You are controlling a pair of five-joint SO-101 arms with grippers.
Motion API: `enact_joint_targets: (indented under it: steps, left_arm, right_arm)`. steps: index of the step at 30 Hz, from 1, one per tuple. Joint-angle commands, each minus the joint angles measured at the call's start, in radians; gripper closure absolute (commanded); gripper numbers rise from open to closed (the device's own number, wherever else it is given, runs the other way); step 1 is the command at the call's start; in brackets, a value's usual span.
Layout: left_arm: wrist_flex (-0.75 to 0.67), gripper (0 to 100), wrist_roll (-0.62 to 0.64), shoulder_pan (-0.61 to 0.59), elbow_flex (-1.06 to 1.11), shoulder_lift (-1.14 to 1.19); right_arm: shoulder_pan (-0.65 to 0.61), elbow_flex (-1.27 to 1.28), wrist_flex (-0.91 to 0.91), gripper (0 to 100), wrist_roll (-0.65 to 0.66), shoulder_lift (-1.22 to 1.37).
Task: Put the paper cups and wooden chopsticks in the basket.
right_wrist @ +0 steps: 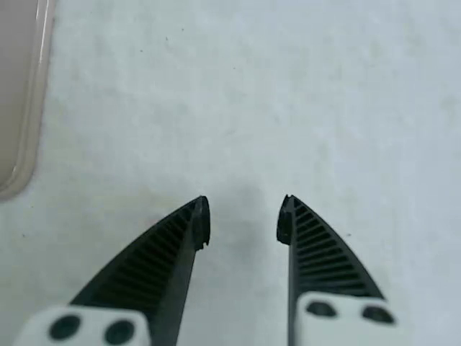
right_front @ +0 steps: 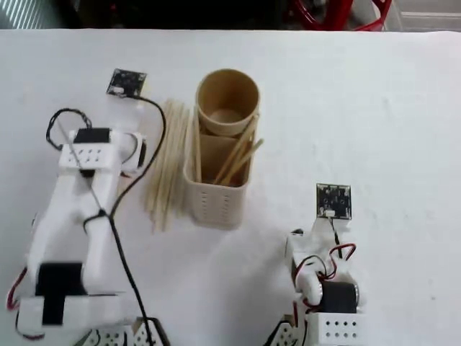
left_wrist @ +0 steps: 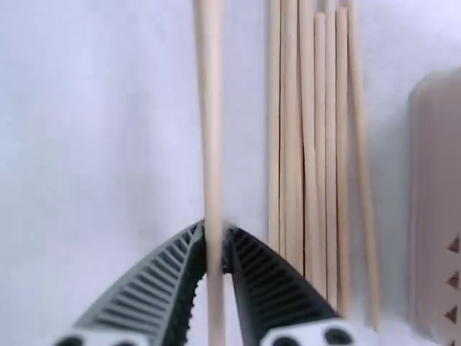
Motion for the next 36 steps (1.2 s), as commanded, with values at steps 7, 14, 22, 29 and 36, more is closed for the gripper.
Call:
enact_joint_targets:
  steps: [7, 14, 22, 29, 36]
  left_arm:
    - [-0.021, 98, 0.015, 0.124, -0.046, -0.364]
    - [-0.15, 98, 0.083, 0.162, -0.058, -0.372]
    - [-0.302, 98, 0.083, 0.189, -0.058, -0.369]
    - [-0.311, 98, 0.092, 0.191, -0.063, -0.372]
    - [-0.35, 98, 0.106, 0.246, -0.057, -0.44]
  right_arm:
    - [-0.008, 0.009, 0.007, 83.9, 0.008, -0.008]
    - [-0.01, 0.009, 0.007, 83.9, 0.008, -0.008]
    - [-0.004, 0.009, 0.007, 83.9, 0.008, -0.008]
    - [-0.004, 0.009, 0.007, 83.9, 0.008, -0.008]
    - [-0.004, 0.009, 0.007, 83.9, 0.008, -0.008]
